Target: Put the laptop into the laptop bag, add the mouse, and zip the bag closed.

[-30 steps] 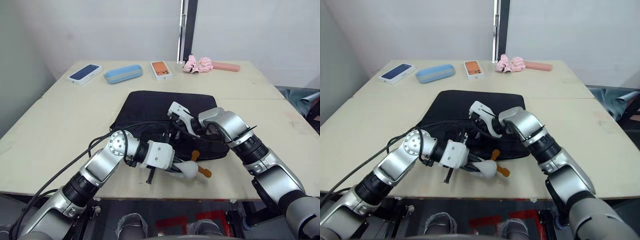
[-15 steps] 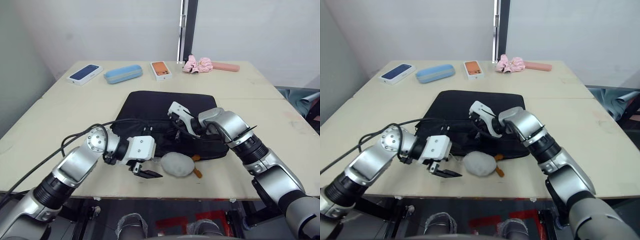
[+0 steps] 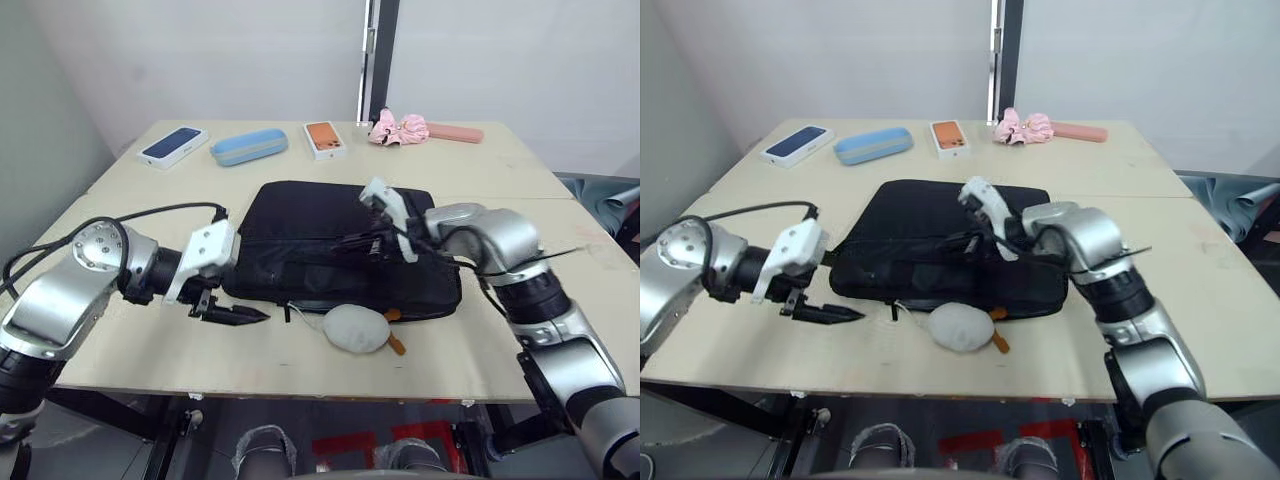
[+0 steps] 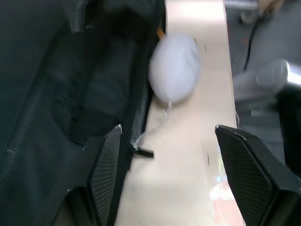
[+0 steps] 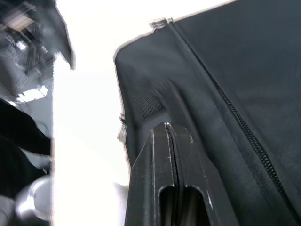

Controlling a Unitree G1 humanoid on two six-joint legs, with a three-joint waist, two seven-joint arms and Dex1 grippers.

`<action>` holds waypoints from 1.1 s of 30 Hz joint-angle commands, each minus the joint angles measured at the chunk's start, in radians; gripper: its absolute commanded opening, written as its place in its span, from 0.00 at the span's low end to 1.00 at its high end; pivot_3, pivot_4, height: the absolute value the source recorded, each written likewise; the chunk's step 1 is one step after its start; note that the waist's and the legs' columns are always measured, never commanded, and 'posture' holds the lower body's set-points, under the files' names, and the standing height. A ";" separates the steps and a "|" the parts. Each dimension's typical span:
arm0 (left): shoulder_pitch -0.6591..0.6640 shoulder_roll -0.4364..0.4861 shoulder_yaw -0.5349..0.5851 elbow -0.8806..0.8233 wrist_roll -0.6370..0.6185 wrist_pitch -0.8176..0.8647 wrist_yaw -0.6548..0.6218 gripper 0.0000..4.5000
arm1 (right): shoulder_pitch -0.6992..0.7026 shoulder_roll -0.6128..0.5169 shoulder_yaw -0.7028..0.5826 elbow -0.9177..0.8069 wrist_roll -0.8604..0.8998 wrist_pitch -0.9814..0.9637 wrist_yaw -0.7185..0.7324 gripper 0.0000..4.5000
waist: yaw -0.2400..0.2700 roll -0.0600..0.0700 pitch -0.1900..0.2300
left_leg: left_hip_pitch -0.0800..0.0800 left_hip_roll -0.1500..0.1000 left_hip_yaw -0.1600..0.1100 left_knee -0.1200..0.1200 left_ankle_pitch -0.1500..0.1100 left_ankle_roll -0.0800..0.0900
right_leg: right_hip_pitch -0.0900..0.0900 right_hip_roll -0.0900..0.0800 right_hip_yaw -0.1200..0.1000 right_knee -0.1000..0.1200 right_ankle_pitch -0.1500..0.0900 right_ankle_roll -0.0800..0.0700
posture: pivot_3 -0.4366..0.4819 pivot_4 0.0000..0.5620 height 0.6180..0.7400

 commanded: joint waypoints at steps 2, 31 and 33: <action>-0.159 -0.096 0.017 0.057 -0.074 0.015 0.039 0.74 | 0.099 -0.137 -0.202 -0.240 0.181 0.107 0.033 0.00 | 0.016 0.000 0.000 | 0.000 0.000 0.000 0.000 0.000 0.000 | 0.000 0.000 0.000 0.000 0.000 0.000 | 0.48 0.27 1.00; -0.625 -0.630 -0.336 1.263 0.319 -0.751 -0.262 0.00 | 0.760 -0.716 -0.942 -0.633 1.075 0.018 -0.337 0.87 | 0.053 0.000 0.000 | -0.001 -0.001 0.003 -0.001 -0.001 0.004 | 0.001 -0.002 0.002 -0.008 0.001 0.002 | 0.48 0.27 1.00; -0.634 -0.627 -0.329 1.327 0.357 -0.794 -0.248 0.00 | 0.699 -0.717 -0.751 -0.628 1.026 -0.025 -0.391 0.95 | 0.047 0.000 0.000 | -0.002 -0.001 0.003 -0.001 0.000 0.004 | 0.001 -0.002 0.002 -0.008 0.001 0.002 | 0.48 0.27 1.00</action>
